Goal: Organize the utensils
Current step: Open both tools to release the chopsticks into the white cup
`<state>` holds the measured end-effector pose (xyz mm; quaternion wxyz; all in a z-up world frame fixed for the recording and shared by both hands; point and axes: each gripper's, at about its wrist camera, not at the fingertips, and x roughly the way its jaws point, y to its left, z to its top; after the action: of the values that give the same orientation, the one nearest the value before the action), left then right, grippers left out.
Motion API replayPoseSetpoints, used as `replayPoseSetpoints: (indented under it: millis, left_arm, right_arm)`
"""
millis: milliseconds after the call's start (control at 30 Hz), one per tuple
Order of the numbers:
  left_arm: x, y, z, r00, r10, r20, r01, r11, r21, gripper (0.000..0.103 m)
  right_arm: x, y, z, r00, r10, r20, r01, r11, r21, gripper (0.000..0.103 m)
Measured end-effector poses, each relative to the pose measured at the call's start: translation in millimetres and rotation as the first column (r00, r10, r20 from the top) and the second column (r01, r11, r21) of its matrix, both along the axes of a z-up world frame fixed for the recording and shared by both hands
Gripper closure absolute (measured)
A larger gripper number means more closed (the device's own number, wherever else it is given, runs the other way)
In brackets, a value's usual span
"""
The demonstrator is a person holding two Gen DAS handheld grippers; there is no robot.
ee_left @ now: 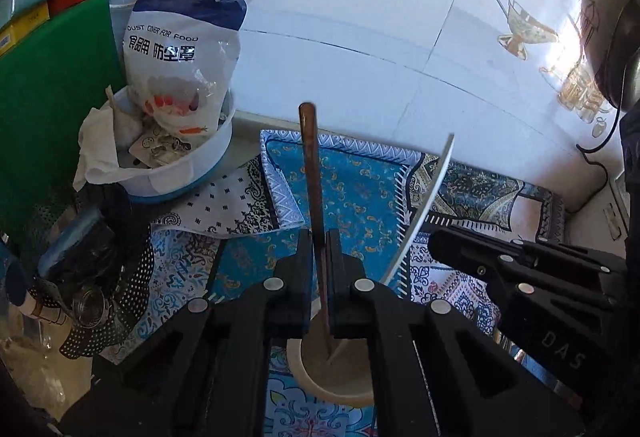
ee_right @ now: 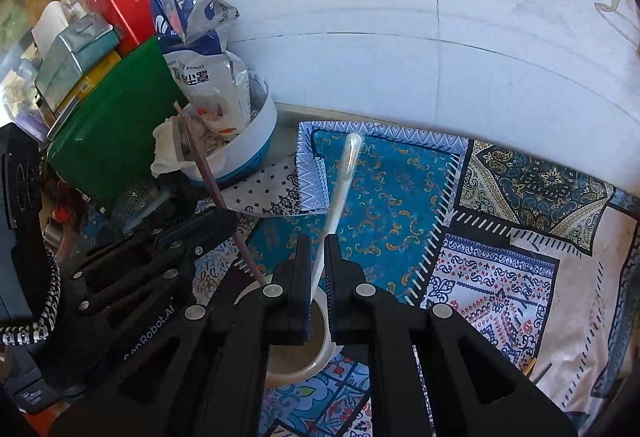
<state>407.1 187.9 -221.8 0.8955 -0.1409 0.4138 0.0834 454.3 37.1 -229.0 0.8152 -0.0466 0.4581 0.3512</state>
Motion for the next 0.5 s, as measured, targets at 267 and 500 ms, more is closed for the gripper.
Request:
replayPoseSetpoints:
  millis: [267,500]
  left_arm:
    - [-22,-9,17,1.0,-0.013,-0.006,0.013,1.0,0.017,0.099]
    - [-50,-20,45,0.999,-0.028,0.036,0.027,0.999,0.047,0.092]
  right_arm:
    - [-12,-8,14,1.0,0.004,-0.004,-0.004,1.0,0.0,0.093]
    - [-37,-29,41,0.997,-0.005,0.071,0.004,1.0,0.018,0.09]
